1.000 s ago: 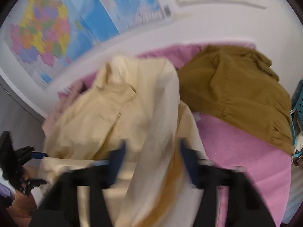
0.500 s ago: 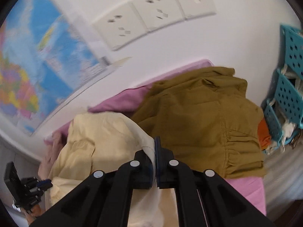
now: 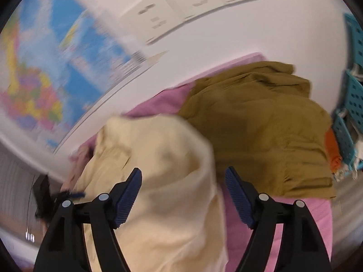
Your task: Fold large clothes
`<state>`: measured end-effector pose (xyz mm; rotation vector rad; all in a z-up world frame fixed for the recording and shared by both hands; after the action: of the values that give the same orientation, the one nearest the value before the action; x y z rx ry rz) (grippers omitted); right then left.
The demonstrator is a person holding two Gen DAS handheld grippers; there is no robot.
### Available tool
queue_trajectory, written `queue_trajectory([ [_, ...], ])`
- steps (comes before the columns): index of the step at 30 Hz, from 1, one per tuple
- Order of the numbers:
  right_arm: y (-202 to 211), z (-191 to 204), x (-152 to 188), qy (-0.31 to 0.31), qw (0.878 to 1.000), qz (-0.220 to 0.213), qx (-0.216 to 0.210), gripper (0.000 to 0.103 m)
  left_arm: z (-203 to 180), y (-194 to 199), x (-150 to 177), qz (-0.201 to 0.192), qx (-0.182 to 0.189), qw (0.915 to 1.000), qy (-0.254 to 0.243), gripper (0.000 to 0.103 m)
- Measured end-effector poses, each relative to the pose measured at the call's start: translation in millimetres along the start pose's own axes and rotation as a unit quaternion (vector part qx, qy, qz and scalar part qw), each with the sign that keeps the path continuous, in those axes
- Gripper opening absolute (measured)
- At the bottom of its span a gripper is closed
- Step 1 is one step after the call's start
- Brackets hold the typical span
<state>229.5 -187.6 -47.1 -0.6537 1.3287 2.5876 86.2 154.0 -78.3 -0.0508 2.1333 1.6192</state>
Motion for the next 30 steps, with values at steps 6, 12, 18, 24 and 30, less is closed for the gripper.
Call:
queue_trajectory([
  [6, -18.8, 29.5, 27.7, 0.095, 0.993, 0.022, 0.064, 0.054, -13.4, -4.2, 15.1, 0.014, -0.011, 0.9993, -0.033, 0.071],
  [12, -23.8, 34.1, 9.3, 0.118, 0.988, 0.002, 0.104, 0.009, 3.9, -2.2, 10.0, -0.004, -0.096, 0.9952, -0.018, 0.018],
  [18, -32.7, 35.1, -10.3, 0.131, 0.983, -0.032, 0.126, 0.01, 22.1, 25.9, -11.0, -0.058, -0.106, 0.9925, 0.018, 0.015],
  [24, -61.1, 9.3, 0.7, 0.087, 0.987, 0.011, 0.136, 0.032, 36.6, -6.9, 7.3, -0.005, -0.125, 0.9914, 0.035, 0.03],
  [30, 3.6, 49.8, 8.7, 0.121, 0.982, -0.064, 0.129, 0.047, 37.1, 24.8, 10.5, -0.047, -0.118, 0.9907, 0.049, 0.05],
])
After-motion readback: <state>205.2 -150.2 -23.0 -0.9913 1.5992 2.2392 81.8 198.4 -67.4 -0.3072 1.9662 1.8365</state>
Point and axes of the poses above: each gripper's, at about its wrist camera, not at the fingertips, and y roughly against the way its jaws point, z to its left, x to its underside, the point moved 10 cm from there along -y, roughly the way its jaws point, and after that the axes turned 5 degrees about z, right-handed, at the moved point
